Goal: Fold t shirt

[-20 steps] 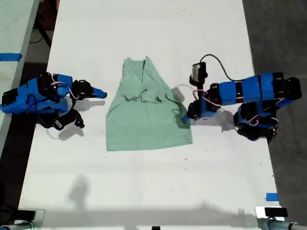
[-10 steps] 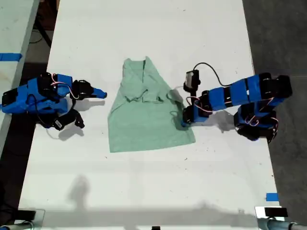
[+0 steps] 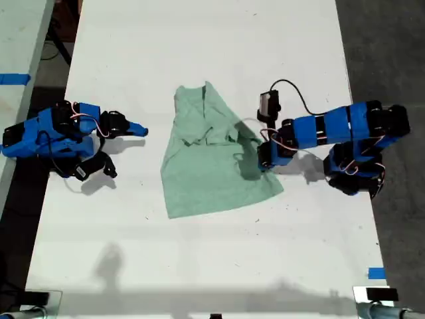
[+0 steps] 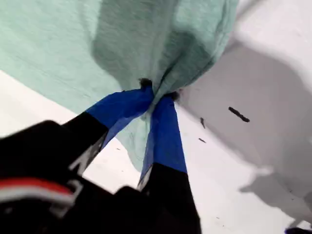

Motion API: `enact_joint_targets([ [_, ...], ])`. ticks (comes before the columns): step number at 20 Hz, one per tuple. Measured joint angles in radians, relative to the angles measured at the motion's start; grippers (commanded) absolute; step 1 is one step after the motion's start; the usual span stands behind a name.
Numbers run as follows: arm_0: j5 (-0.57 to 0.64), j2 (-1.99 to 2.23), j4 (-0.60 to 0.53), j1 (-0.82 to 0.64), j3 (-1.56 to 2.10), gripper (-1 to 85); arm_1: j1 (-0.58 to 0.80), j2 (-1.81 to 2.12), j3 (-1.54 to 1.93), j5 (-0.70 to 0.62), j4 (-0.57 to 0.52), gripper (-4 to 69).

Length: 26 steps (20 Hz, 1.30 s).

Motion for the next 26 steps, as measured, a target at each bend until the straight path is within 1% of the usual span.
enact_joint_targets([
  [5,0.000,0.000,0.000,0.000,0.000,-0.2,-0.002,-0.028,-0.225,-0.069,0.060,0.9],
  [10,0.000,0.000,0.000,0.000,0.000,-0.2,-0.046,-0.301,-0.611,-0.149,0.114,0.9],
  [14,0.000,0.000,0.000,0.000,0.000,-0.2,-0.089,-0.574,-0.923,-0.198,0.114,0.8],
  [15,0.000,0.000,0.000,0.000,0.000,-0.2,-0.098,-0.629,-0.969,-0.207,0.114,2.9],
  [16,0.000,0.000,0.000,0.000,0.000,-0.2,-0.106,-0.680,-1.003,-0.216,0.112,6.5],
  [17,0.000,0.000,0.000,0.000,0.000,-0.2,-0.112,-0.710,-1.009,-0.227,0.109,15.3],
  [18,0.000,0.000,0.000,0.000,0.000,-0.2,-0.117,-0.724,-1.009,-0.242,0.101,20.4],
  [19,0.000,0.000,0.000,0.000,0.000,-0.2,-0.120,-0.726,-1.009,-0.253,0.097,23.1],
  [23,0.000,0.000,0.000,0.000,0.000,-0.2,-0.129,-0.715,-1.011,-0.270,0.109,23.4],
  [24,0.000,0.000,0.000,0.000,0.000,-0.2,-0.129,-0.680,-1.000,-0.270,0.126,22.5],
  [26,0.000,0.000,0.000,0.000,0.000,-0.2,-0.129,-0.569,-0.963,-0.258,0.199,20.2],
])
